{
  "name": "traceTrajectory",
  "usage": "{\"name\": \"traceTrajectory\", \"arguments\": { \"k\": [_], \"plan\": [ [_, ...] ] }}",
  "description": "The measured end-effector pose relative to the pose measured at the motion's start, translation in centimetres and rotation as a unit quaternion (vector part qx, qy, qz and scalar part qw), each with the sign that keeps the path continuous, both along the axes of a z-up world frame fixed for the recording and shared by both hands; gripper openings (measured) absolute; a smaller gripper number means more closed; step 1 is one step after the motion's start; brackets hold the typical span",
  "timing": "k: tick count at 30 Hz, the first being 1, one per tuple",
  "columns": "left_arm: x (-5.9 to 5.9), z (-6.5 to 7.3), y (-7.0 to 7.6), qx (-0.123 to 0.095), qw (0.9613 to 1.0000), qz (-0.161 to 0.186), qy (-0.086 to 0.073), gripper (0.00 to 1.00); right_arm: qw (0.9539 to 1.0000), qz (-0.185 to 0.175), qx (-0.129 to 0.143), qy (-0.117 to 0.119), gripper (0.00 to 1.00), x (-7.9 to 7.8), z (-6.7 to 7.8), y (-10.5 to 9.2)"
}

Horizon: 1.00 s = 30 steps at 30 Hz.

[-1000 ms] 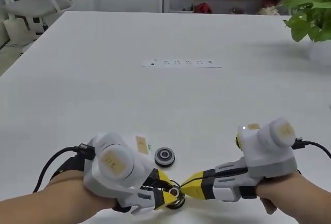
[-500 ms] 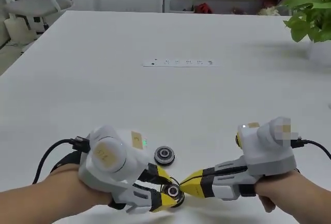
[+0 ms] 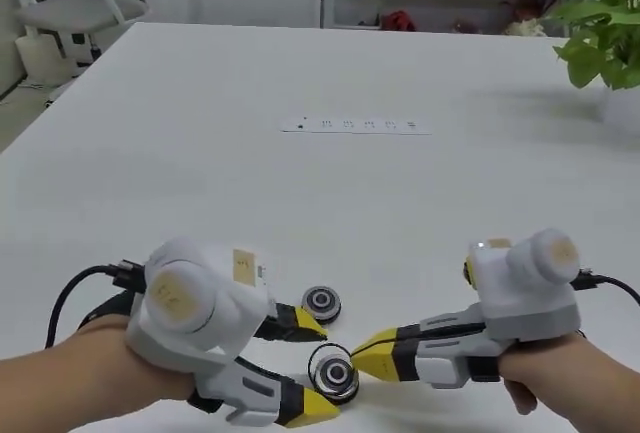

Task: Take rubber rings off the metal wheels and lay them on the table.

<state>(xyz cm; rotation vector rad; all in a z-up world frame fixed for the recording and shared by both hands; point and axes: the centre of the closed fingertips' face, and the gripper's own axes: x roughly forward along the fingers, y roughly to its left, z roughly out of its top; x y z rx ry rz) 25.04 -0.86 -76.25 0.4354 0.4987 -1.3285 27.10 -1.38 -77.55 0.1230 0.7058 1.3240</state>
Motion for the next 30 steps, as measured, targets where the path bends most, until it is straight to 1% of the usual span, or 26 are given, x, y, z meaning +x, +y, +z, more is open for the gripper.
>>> {"name": "traceTrajectory", "arguments": {
  "k": [4, 8, 10, 14, 20, 23, 30],
  "plan": [
    [0.1, 0.7, 0.5, -0.008, 0.9999, 0.007, -0.004, 0.48, 0.9999, -0.005, 0.007, 0.006, 0.0, 0.1, 0.3, 0.0],
    [0.2, 0.8, 1.3, -0.006, 0.9999, 0.013, -0.008, 0.55, 0.9999, -0.003, 0.008, 0.006, 0.0, 0.1, 0.5, 0.0],
    [0.2, 0.8, 1.7, -0.006, 0.9998, 0.016, -0.011, 0.56, 1.0, 0.0, 0.007, 0.005, 0.0, 0.0, 0.5, 0.1],
    [0.2, 1.3, 2.3, -0.016, 0.9995, 0.025, -0.01, 0.6, 0.9999, 0.003, 0.009, 0.006, 0.0, -0.2, 0.9, 0.2],
    [0.3, 1.8, 3.2, -0.02, 0.9989, 0.037, -0.019, 0.65, 0.9999, 0.004, 0.014, 0.004, 0.0, -0.1, 1.5, 0.3],
    [0.5, 1.9, 3.7, -0.018, 0.9985, 0.044, -0.027, 0.69, 0.9998, 0.005, 0.019, 0.004, 0.0, 0.1, 1.9, 0.6],
    [0.7, 2.3, 5.1, -0.021, 0.9976, 0.059, -0.03, 0.71, 0.9997, 0.009, 0.024, -0.001, 0.0, 0.9, 2.7, 1.5]
  ]
}}
